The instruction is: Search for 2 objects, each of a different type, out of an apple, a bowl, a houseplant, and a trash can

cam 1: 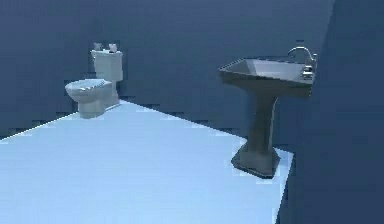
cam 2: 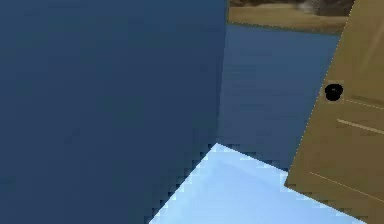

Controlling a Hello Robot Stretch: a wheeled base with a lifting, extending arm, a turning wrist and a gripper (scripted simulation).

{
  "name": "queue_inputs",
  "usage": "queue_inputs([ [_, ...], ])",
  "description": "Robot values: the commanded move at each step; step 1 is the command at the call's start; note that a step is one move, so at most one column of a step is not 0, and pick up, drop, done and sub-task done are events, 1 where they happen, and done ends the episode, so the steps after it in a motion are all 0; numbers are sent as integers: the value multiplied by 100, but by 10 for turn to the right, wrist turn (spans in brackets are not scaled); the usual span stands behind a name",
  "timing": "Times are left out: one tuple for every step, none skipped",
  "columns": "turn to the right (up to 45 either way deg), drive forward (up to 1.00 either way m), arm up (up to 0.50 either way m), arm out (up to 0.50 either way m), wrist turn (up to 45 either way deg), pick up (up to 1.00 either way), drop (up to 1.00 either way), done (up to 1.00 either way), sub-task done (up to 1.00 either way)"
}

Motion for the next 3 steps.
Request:
queue_inputs([
  [0,20,0,0,0,0,0,0,0],
  [-450,0,0,0,0,0,0,0,0],
  [0,50,0,0,0,0,0,0,0],
])
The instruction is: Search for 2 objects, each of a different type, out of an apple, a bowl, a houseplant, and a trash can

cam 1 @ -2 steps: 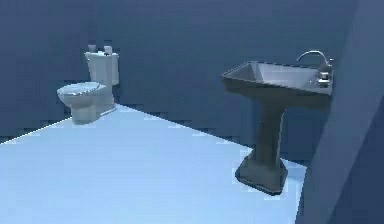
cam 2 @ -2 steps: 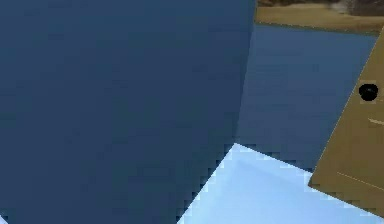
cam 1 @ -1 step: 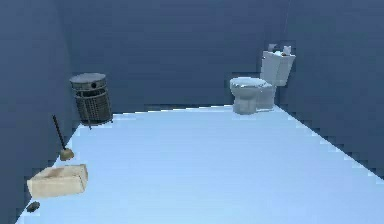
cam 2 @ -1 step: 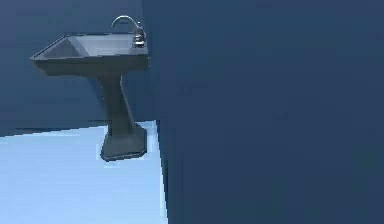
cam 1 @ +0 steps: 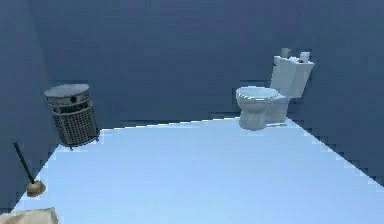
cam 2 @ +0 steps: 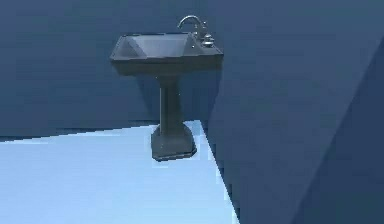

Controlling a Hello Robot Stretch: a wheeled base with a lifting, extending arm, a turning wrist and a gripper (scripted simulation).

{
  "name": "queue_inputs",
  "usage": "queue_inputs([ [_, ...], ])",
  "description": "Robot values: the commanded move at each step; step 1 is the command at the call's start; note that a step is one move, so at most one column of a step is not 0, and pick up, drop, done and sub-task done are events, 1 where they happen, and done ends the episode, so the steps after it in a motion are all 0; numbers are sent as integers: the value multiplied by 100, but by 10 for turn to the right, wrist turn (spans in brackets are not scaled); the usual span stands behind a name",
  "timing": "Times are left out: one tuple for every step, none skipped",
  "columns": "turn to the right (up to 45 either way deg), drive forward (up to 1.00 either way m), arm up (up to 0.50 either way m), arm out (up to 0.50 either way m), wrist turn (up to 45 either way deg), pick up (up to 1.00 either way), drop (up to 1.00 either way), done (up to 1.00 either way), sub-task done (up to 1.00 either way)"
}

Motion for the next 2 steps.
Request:
queue_inputs([
  [-150,0,0,0,0,0,0,0,0],
  [0,100,0,0,0,0,0,0,0],
])
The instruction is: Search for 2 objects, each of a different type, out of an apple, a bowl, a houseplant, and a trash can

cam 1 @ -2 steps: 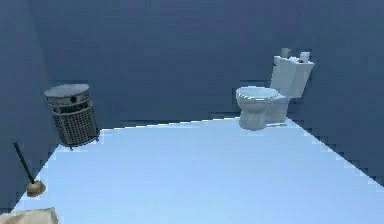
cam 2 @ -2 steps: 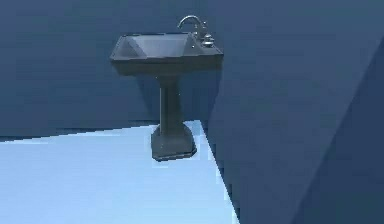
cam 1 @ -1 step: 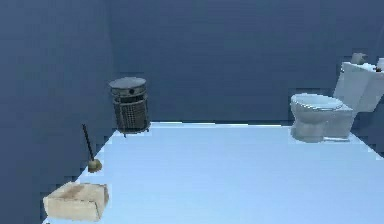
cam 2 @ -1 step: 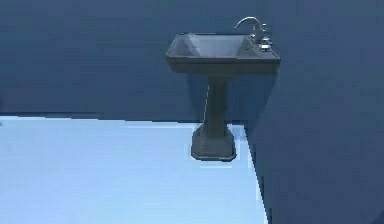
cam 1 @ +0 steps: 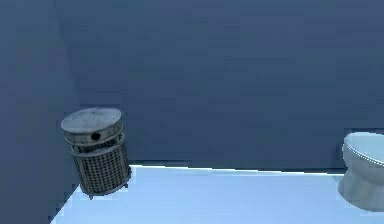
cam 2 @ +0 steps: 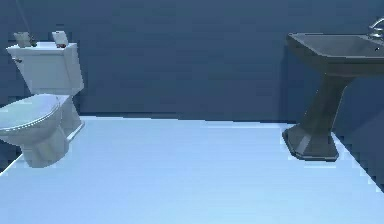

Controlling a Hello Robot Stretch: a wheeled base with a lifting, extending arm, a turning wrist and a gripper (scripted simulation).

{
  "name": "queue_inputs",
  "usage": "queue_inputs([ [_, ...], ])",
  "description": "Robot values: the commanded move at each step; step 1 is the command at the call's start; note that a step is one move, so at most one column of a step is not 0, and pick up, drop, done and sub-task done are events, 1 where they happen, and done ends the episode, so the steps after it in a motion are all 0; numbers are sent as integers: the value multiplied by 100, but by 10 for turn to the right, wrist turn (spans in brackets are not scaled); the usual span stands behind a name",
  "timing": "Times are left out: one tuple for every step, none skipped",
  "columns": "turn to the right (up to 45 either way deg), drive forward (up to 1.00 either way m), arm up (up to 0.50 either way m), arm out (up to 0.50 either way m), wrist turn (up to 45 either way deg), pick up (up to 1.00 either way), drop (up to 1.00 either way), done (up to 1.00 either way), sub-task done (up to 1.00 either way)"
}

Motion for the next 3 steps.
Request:
queue_inputs([
  [-60,0,0,0,0,0,0,0,0],
  [0,80,0,0,0,0,0,0,0],
  [-360,0,0,0,0,0,0,0,0],
])
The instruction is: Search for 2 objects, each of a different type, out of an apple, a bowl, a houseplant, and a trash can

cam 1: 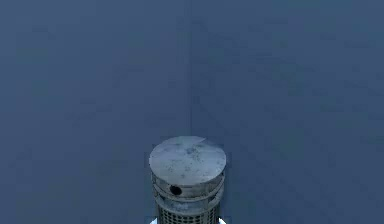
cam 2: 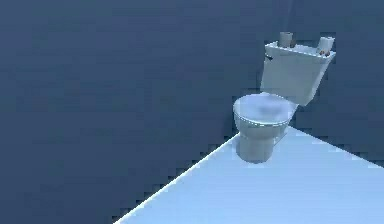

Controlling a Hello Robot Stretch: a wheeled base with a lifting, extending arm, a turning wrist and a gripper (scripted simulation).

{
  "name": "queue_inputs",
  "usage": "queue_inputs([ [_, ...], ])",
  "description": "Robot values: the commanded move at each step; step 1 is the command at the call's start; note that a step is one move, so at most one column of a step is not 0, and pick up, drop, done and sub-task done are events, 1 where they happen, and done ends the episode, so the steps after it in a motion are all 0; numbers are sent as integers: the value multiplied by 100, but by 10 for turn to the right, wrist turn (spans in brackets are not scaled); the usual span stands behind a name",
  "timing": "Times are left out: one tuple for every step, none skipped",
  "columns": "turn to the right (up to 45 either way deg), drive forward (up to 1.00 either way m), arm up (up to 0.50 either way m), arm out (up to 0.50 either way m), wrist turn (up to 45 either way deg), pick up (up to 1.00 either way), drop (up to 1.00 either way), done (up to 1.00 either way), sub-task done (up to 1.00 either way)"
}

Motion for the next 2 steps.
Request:
queue_inputs([
  [0,0,0,0,0,0,0,0,100],
  [450,0,0,0,0,0,0,0,0],
])
